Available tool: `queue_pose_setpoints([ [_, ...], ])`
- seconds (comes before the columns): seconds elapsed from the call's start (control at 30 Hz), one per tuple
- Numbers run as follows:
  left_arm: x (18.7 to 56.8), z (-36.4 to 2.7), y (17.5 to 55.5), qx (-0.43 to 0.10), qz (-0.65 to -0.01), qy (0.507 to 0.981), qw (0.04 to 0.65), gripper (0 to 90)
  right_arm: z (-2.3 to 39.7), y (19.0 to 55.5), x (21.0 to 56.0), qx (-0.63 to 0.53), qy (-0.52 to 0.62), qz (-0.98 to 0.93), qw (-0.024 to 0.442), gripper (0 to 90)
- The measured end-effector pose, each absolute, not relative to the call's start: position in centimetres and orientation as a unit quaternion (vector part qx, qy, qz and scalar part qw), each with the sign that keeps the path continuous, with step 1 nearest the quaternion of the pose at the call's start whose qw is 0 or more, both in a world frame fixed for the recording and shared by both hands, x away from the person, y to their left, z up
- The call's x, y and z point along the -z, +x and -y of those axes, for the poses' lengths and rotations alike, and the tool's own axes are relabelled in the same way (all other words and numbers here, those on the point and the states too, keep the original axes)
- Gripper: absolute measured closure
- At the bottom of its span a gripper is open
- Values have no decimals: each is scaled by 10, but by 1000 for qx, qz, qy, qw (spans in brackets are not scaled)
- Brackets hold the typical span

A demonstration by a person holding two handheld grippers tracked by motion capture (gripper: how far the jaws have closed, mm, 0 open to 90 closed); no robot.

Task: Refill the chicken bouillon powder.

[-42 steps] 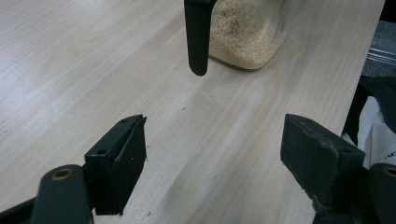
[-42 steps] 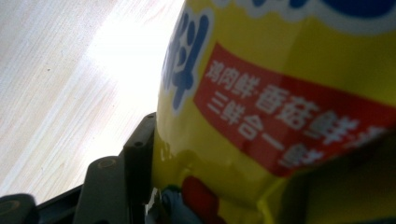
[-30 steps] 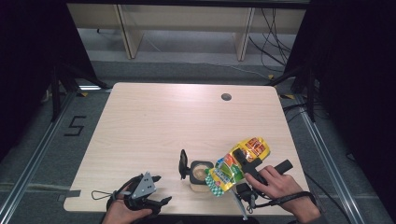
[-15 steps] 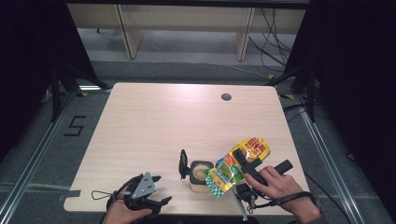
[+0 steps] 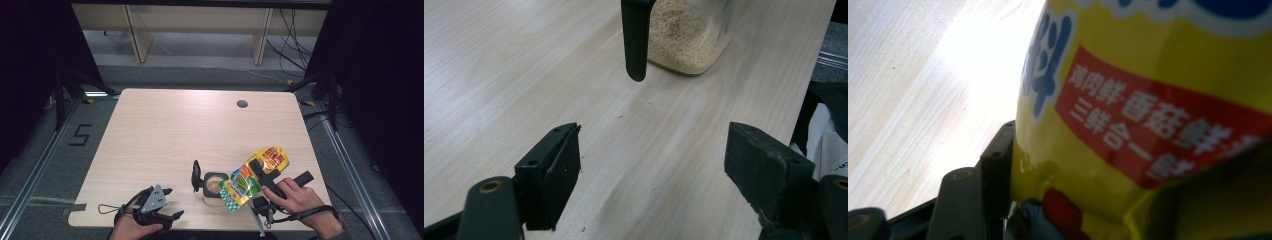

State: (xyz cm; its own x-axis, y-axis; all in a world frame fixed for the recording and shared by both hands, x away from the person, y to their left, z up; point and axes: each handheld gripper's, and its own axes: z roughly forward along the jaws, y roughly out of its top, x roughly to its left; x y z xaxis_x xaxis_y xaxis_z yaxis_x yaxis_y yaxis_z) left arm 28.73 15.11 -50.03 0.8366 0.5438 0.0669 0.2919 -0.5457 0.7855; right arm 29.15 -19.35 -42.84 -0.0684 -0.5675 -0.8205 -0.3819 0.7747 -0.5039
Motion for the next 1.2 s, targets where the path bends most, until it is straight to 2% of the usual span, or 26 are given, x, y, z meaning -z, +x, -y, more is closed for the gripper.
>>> queue_pose_setpoints([
  [1.2, 500, -151, 287, -152, -240, 866, 412, 221, 195, 292, 429, 58, -306, -740, 595, 420],
])
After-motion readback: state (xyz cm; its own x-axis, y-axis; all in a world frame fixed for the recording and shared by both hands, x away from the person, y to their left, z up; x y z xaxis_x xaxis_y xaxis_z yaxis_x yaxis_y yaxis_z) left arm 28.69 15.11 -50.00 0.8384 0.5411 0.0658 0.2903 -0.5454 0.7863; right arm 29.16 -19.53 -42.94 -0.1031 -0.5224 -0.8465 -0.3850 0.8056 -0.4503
